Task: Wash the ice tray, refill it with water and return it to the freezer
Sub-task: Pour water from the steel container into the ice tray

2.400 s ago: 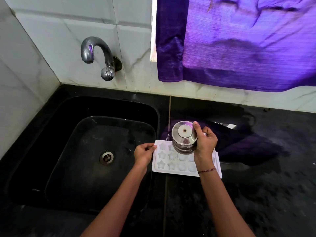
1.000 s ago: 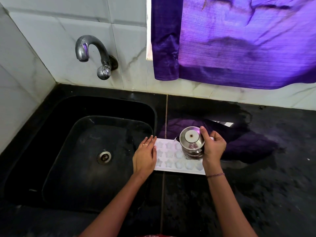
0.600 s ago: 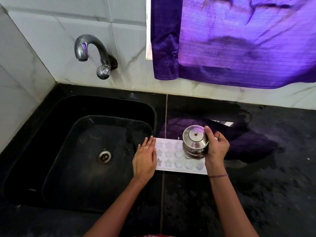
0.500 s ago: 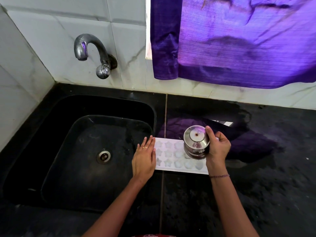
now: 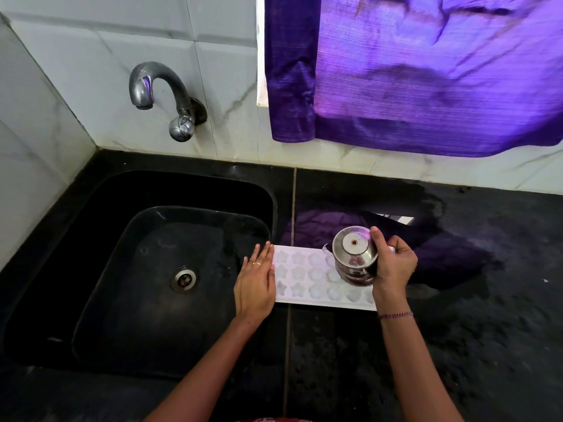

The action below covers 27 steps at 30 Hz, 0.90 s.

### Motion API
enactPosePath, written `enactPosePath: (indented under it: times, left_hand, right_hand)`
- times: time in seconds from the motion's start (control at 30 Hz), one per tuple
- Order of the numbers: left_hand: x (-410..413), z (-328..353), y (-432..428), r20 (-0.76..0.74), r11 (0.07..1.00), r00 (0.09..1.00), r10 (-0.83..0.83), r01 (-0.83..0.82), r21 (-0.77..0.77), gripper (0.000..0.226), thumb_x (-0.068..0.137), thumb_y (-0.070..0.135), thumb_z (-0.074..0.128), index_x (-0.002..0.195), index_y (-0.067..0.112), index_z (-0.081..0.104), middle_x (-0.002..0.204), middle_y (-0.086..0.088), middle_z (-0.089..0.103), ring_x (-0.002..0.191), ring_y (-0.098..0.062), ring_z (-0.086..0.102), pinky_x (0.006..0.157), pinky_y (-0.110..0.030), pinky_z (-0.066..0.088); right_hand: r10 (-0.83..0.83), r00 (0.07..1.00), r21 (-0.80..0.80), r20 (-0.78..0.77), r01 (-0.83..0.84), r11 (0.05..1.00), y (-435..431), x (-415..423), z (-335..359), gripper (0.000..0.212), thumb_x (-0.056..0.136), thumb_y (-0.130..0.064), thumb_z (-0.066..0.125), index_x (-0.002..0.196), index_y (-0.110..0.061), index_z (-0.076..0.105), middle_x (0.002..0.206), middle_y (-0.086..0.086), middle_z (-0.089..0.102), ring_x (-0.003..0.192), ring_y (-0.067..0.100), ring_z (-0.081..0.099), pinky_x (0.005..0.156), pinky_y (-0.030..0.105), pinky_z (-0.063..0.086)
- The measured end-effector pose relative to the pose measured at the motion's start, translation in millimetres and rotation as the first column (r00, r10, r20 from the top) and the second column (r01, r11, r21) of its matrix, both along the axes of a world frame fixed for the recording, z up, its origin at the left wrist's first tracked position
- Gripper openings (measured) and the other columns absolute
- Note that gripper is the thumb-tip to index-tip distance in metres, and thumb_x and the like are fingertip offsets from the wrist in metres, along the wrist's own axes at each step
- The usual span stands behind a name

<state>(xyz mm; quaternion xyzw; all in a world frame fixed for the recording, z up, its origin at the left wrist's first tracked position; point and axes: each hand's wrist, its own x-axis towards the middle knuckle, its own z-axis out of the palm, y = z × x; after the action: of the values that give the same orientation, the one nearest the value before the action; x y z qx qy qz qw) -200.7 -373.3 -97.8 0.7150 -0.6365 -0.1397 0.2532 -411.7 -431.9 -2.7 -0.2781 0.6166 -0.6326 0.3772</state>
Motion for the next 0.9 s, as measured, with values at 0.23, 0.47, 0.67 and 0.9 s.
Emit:
enactPosePath:
  times: [0.23,0.47,0.67,0.9]
  left_hand:
    - [0.2,0.0,0.0,0.007,1.0,1.0,0.001,0.0,-0.014,0.057,0.093,0.034,0.014,0.144,0.018,0.035,0.15,0.006,0.033,0.14,-0.005,0.016,0.117,-0.029,0.013]
    - [-0.4,-1.4,-0.1,-0.004,1.0,1.0,0.004,-0.004,-0.017,0.056,0.094,0.034,0.014,0.144,0.019,0.034,0.15,0.007,0.032,0.141,-0.006,0.02,0.117,-0.027,0.014]
    - [-1.4,-1.6,0.2,-0.029,1.0,1.0,0.007,-0.007,-0.021,0.057,0.094,0.035,0.013,0.144,0.02,0.034,0.151,0.01,0.031,0.141,-0.004,0.02,0.115,-0.022,0.015]
    - [-0.7,-2.0,0.3,-0.028,1.0,1.0,0.006,-0.006,-0.027,0.057,0.093,0.035,0.013,0.144,0.02,0.035,0.149,0.012,0.029,0.14,-0.004,0.019,0.117,-0.025,0.018]
  right_hand:
    - [-0.002,1.0,0.01,-0.021,0.002,1.0,-0.4,1.0,0.2,0.05,0.077,-0.015,0.076,0.05,-0.017,0.034,0.039,-0.011,0.041,0.049,0.006,0.041,0.05,0.017,0.043]
    - [0.004,0.998,-0.005,-0.059,-0.004,1.0,-1.3,2.0,1.2,0.05,0.078,-0.013,0.075,0.051,-0.015,0.033,0.035,-0.013,0.038,0.039,0.0,0.038,0.044,0.011,0.038]
    - [0.012,0.999,-0.009,-0.032,-0.012,1.0,-2.7,1.6,0.8,0.052,0.078,-0.014,0.075,0.051,-0.017,0.03,0.036,-0.014,0.033,0.043,0.002,0.032,0.045,0.014,0.035]
    - [-0.019,0.998,-0.001,0.066,0.019,1.0,-3.2,-4.4,-0.5,0.053,0.078,-0.015,0.075,0.051,-0.019,0.03,0.04,-0.013,0.035,0.046,0.004,0.032,0.047,0.015,0.035]
